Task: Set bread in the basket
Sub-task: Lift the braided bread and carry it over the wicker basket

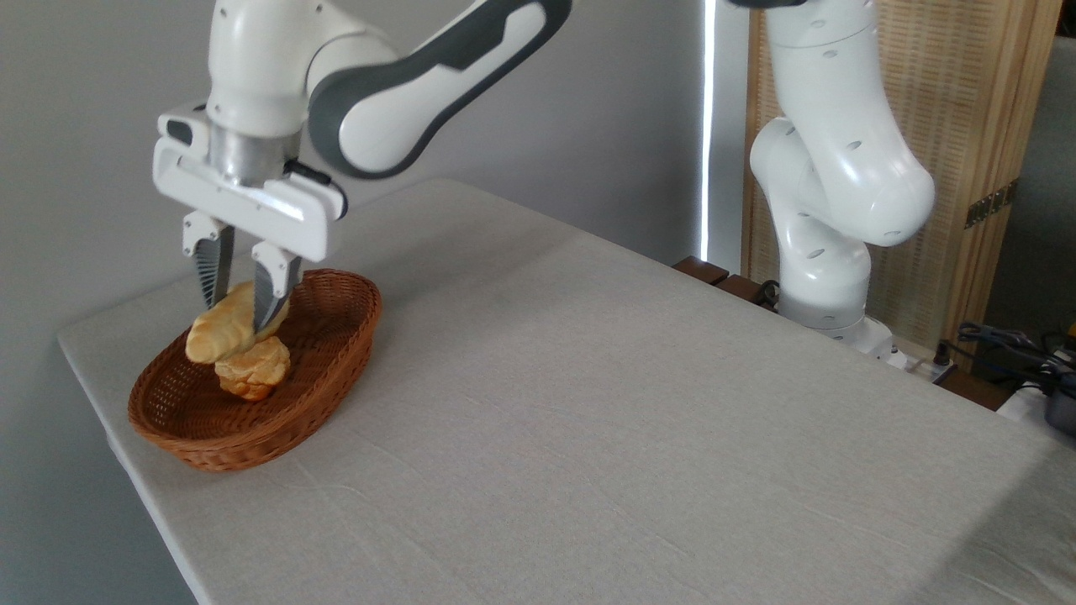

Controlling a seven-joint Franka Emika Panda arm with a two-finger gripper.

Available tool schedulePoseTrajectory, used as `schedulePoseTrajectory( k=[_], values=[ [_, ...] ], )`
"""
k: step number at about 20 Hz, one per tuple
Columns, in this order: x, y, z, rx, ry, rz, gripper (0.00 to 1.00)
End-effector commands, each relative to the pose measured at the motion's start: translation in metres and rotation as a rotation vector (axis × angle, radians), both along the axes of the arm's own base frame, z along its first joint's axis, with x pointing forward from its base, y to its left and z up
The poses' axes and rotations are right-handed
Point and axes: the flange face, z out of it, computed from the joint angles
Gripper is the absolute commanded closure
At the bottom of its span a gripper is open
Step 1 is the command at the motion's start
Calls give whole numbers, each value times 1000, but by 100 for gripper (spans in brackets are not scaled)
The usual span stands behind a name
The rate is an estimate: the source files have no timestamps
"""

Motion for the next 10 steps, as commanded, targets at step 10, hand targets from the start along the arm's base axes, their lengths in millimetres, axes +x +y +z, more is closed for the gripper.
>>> schedulePoseTrajectory(
  k=[10],
  values=[
    [17,-12,-12,44,-34,-10,0]
  ],
)
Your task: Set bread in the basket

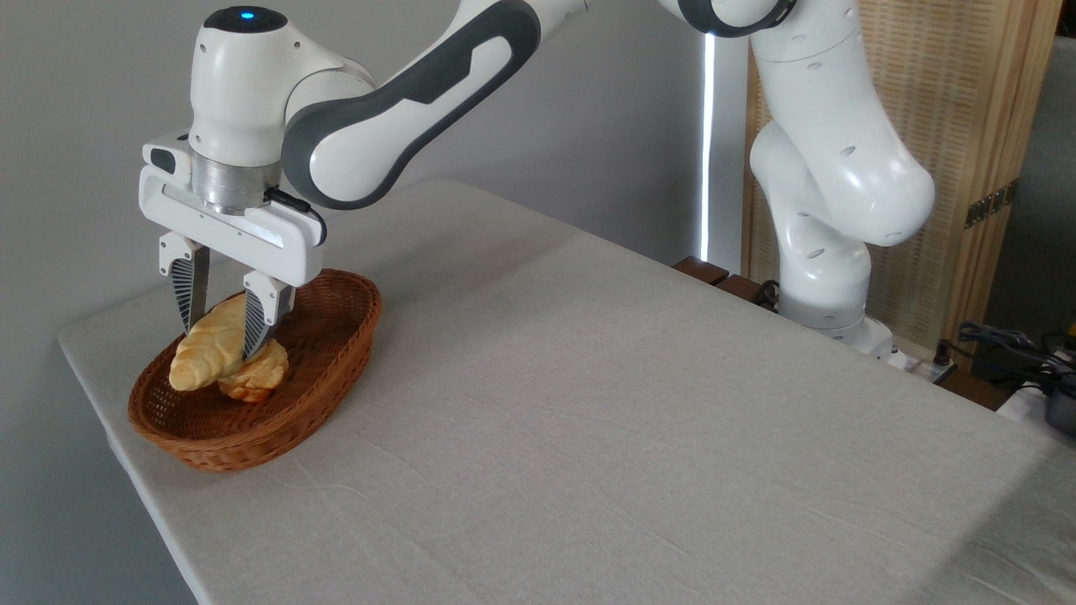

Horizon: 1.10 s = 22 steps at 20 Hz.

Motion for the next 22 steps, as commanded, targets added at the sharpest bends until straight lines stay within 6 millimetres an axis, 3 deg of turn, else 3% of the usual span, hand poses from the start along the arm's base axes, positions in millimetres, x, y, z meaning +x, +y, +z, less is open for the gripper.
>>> schedulePoseTrajectory(
  k=[1,7,11,16,22],
  values=[
    [-1,2,16,4,-20,17,0],
    [-9,18,57,2,-46,34,0],
    [-27,36,91,59,-32,5,0],
    [-58,88,126,217,69,-179,0],
    [-91,157,126,309,186,-420,0]
  ],
)
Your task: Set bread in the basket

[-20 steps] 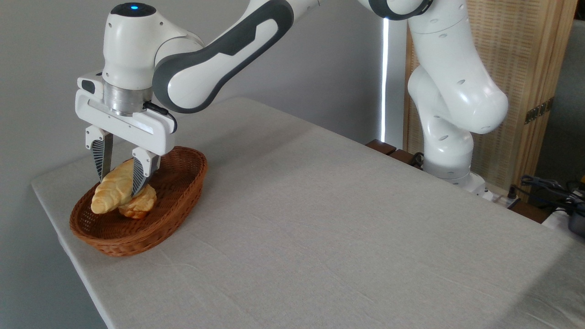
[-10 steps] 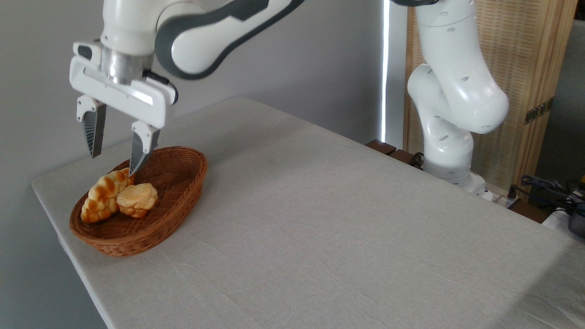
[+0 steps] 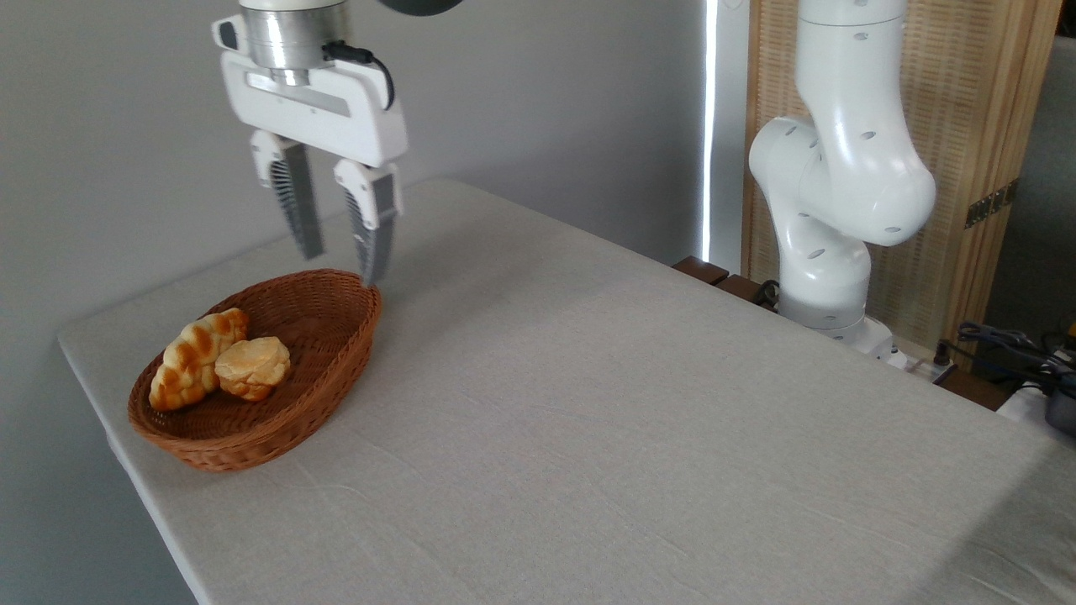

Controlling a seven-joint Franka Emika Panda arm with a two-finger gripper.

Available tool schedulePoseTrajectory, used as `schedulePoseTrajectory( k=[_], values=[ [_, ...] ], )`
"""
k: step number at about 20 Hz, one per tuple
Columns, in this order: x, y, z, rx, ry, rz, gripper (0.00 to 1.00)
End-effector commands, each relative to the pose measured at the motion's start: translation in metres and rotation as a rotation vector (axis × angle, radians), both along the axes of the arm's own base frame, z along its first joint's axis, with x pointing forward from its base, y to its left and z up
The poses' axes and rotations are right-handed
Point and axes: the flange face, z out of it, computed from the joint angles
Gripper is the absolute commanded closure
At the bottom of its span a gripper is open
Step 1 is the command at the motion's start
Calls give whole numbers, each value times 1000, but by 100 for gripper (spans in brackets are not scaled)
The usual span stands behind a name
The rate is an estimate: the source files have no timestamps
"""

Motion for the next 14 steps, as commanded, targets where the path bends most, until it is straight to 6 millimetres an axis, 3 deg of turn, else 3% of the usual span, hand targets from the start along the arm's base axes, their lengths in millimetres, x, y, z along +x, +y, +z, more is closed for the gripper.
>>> schedulePoseTrajectory(
  k=[1,7,9,14],
  values=[
    [-23,46,-5,33,52,-118,0],
    [-38,114,-8,28,69,-267,0],
    [-39,125,-9,26,85,-324,0],
    [-39,129,-9,19,85,-310,0]
  ],
)
